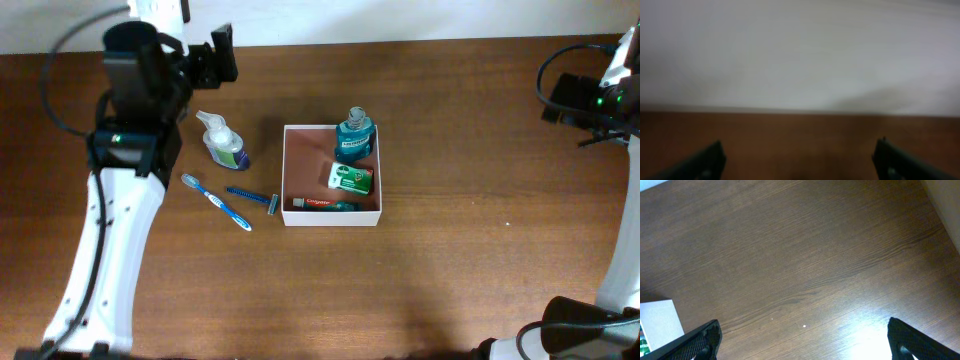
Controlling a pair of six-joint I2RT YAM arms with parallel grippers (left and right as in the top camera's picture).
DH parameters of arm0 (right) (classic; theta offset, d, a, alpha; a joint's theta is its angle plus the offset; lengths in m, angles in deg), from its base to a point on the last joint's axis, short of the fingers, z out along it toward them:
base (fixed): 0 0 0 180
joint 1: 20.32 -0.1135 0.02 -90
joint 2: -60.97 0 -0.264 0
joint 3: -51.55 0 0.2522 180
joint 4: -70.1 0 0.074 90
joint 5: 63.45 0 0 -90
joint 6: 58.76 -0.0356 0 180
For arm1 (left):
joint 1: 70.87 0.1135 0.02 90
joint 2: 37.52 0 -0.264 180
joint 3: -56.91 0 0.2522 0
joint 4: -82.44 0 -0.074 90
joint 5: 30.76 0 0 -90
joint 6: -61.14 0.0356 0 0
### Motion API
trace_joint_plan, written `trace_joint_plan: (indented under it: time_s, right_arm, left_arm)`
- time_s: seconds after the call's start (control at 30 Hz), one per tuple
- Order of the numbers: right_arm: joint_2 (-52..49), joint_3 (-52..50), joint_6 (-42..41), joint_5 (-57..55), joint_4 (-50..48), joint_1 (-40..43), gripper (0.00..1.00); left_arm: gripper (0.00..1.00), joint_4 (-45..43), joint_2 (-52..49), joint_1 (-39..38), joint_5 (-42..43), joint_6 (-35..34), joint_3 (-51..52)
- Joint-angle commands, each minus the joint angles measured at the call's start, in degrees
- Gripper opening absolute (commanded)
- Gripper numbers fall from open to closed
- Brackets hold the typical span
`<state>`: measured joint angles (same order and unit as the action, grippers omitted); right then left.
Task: Pack container
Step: 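Move the left gripper up over the foaming soap pump bottle, then lower the left gripper and close it on the soap bottle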
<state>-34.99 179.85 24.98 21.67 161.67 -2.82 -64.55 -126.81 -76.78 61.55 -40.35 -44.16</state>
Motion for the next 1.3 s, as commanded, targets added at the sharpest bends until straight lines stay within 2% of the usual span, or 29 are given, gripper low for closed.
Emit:
trace_joint_plan:
  time_s: [0.0,0.1,0.17,0.53,0.67,0.83,1.27]
  right_arm:
    - [-0.42,0.39,-0.68,0.31,-0.09,0.2,0.99]
    - [-0.42,0.39,-0.68,0.31,-0.07,0.2,0.99]
    - [-0.42,0.37,-0.68,0.31,-0.07,0.2,0.99]
    - [-0.42,0.39,-0.68,0.31,-0.07,0.2,0.99]
    - [-0.42,0.39,-0.68,0.31,-0.07,0.2,0.98]
    - [-0.42,0.37,-0.68,0.31,-0.09,0.2,0.99]
    - [-0.42,0.39,-0.68,0.31,-0.09,0.2,0.99]
  left_arm:
    - [0.94,5.4,-4.17,0.44,-2.6,-17.35,-0.33]
    - [0.95,10.27,-5.75,0.37,-0.52,-20.65,-0.33]
    - [0.99,12.63,-6.14,0.39,-0.15,-20.68,-0.33]
    - [0.99,19.1,-6.27,0.33,-0.61,-20.65,-0.33]
    - [1.0,22.03,-6.27,0.33,-3.8,-20.9,-0.33]
    - [0.99,22.4,-6.6,0.33,-6.86,-21.97,-0.31]
    - [0.99,21.7,-11.87,0.33,-7.76,-21.97,-0.26]
